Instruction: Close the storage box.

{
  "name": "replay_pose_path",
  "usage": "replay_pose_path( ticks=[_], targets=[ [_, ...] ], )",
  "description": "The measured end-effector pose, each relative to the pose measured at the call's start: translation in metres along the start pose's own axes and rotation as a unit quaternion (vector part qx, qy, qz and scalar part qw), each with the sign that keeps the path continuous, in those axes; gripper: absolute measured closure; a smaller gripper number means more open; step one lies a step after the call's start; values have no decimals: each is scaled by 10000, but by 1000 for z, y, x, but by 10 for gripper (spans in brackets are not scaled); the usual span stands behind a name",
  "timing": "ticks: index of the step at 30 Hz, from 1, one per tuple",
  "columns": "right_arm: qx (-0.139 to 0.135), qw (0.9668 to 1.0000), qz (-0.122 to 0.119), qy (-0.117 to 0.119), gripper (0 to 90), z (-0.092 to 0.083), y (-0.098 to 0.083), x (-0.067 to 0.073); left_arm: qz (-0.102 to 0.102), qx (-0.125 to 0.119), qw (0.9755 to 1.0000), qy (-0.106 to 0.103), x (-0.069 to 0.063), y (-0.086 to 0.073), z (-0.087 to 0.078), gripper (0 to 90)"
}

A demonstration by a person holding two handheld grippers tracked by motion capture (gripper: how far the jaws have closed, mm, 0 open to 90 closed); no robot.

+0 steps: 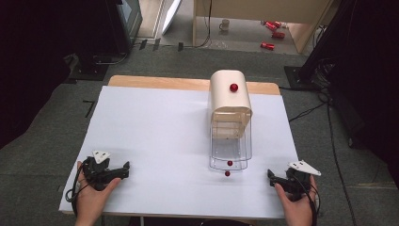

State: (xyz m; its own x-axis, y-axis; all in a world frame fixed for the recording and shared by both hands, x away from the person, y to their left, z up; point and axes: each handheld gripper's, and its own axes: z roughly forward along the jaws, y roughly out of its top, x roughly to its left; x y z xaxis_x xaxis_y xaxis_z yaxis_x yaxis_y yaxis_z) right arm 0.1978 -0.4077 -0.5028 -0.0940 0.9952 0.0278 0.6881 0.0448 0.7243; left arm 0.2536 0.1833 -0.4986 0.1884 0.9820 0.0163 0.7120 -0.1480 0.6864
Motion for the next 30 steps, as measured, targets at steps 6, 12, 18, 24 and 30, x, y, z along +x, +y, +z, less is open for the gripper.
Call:
replay_pose_path(
  ticks=[6, 12, 18, 24, 30],
  targets=[
    [-17, 10000, 51, -15, 104, 0, 0, 0, 7, -1, 10000, 4, 0, 0, 0, 0],
    [39, 9991, 345, -236, 128, -4, 1, 8, 10, -2, 10000, 6, 0, 0, 0, 0],
    [-86, 9993, 363, -84, 117, -17, 8, 23, 11, 0, 10000, 7, 0, 0, 0, 0],
    [-182, 9995, 247, 81, 112, -28, 13, 41, 8, -5, 10000, 8, 0, 0, 0, 0],
    [-283, 9994, 149, 160, 112, -38, 19, 58, 9, -3, 10000, 7, 0, 0, 0, 0]
  ],
)
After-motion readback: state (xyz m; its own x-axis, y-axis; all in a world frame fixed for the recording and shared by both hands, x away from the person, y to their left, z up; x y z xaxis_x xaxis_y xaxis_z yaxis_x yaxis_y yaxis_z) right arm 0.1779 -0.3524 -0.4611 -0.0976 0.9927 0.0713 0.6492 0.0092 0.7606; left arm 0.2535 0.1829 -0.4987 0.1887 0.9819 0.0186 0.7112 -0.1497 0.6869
